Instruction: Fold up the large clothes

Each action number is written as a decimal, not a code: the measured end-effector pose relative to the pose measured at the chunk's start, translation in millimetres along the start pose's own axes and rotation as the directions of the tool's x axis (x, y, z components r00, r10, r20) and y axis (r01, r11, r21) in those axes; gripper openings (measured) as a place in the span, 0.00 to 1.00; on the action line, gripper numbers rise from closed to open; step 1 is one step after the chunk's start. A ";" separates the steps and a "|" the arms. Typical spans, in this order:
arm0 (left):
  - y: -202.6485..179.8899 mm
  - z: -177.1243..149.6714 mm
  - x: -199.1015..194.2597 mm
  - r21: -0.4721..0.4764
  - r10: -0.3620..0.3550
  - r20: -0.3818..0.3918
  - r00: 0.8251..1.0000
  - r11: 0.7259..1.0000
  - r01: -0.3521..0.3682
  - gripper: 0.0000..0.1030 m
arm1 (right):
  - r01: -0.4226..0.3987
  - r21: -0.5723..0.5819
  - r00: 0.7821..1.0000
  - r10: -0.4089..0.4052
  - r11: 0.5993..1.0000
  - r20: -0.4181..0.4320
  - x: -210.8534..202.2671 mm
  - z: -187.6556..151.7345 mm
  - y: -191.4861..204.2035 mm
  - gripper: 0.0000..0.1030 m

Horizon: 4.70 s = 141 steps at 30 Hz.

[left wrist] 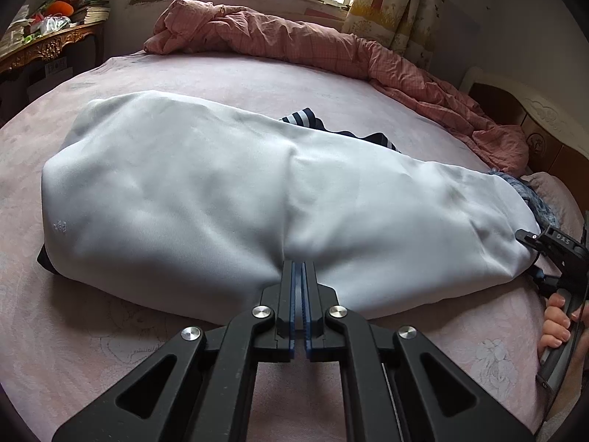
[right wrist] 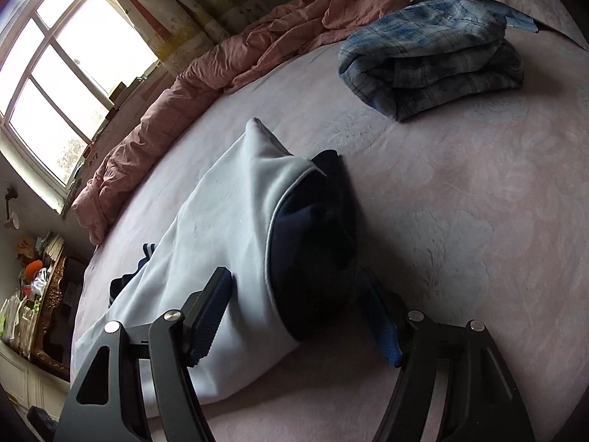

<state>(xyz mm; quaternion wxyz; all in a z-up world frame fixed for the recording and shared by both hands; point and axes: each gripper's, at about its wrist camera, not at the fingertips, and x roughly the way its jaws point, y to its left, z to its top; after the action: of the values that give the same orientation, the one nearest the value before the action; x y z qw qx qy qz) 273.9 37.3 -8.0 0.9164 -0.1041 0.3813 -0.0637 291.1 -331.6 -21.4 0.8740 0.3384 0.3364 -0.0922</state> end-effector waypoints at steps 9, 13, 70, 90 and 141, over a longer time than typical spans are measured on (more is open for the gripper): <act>0.0 0.8 -1.5 0.005 0.004 0.005 1.000 1.000 -0.004 0.04 | 0.060 -0.130 0.995 -0.048 0.990 0.091 -6.9 -5.6 25.8 0.26; 1.1 2.7 -7.4 -0.008 0.000 0.008 1.000 1.000 0.001 0.05 | 0.122 -0.187 0.988 -0.101 0.975 0.120 -10.8 -6.8 40.0 0.24; -8.2 15.6 -68.4 0.149 0.105 0.288 0.952 0.977 -0.153 0.33 | -0.092 -0.652 0.992 0.123 0.753 0.001 -14.6 -116.1 178.5 0.88; 80.0 24.3 -30.7 -0.225 0.032 0.069 0.997 0.974 -0.016 1.00 | -0.041 -0.699 0.973 0.187 0.714 0.134 -59.9 -120.3 178.6 1.00; -141.8 34.0 18.5 0.408 -0.297 0.095 0.950 0.882 0.235 0.12 | -0.069 -0.474 0.984 0.137 0.878 0.111 -78.0 20.3 87.2 1.00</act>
<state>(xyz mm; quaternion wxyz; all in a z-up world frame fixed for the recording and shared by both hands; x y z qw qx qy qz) 305.8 -99.1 36.6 0.9277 0.0252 0.2707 -0.2558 276.7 -284.3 86.6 0.9550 0.1273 0.2676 0.0149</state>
